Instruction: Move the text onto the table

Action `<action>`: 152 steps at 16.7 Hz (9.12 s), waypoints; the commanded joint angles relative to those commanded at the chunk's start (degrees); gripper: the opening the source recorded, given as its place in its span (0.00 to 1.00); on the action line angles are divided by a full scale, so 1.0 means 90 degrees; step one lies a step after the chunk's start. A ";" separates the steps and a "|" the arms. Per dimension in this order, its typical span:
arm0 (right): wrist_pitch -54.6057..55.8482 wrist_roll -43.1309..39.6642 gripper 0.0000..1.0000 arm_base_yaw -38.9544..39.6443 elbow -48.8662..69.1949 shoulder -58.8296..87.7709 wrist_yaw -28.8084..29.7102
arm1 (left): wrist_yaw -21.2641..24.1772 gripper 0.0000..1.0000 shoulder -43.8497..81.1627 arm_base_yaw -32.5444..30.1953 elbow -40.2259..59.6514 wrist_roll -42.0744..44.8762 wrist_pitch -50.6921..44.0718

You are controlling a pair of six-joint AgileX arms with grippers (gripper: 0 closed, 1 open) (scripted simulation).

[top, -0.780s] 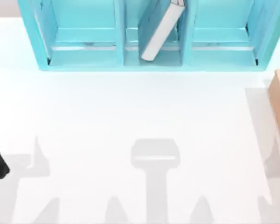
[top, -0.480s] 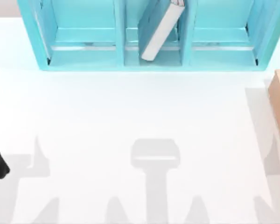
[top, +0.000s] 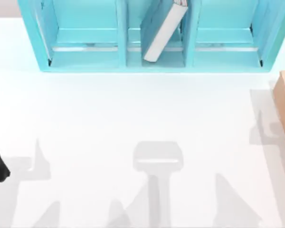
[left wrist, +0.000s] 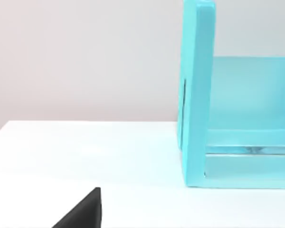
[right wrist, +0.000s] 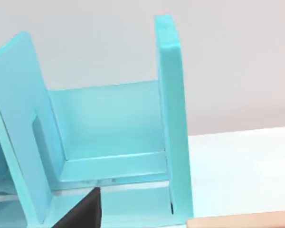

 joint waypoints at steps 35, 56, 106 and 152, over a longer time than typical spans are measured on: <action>0.3767 0.2234 1.00 0.2677 0.7414 1.1674 0.2597 | 0.0000 1.00 0.0000 0.0000 0.0000 0.0000 0.0000; 0.3276 0.2174 0.10 0.2368 0.8553 1.2287 0.2299 | 0.0000 1.00 0.0000 0.0000 0.0000 0.0000 0.0000; 0.3000 -0.6255 0.00 0.3911 0.2444 0.6717 0.2708 | 0.0000 1.00 0.0000 0.0000 0.0000 0.0000 0.0000; 0.5207 -0.9480 0.68 0.3504 0.0497 0.7219 0.1901 | 0.0000 1.00 0.0000 0.0000 0.0000 0.0000 0.0000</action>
